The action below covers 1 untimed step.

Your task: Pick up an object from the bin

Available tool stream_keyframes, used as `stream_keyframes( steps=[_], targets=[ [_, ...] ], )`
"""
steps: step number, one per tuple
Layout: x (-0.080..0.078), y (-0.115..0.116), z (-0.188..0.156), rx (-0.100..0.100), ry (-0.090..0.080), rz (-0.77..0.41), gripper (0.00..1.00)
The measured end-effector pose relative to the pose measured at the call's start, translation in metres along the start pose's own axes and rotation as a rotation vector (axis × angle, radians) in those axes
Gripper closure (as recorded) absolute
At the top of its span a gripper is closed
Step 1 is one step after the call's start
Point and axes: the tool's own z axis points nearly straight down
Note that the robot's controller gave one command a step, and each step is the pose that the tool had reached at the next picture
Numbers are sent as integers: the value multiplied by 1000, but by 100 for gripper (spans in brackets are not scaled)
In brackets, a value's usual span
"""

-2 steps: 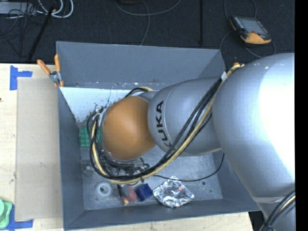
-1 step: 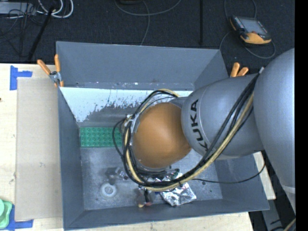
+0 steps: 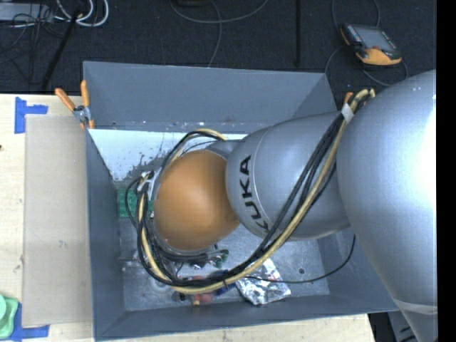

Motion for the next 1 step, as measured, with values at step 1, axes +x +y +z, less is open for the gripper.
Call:
stream_keyframes(
  steps=[1],
  targets=[
    [60,-26,35,7,-5,115,0]
  ],
)
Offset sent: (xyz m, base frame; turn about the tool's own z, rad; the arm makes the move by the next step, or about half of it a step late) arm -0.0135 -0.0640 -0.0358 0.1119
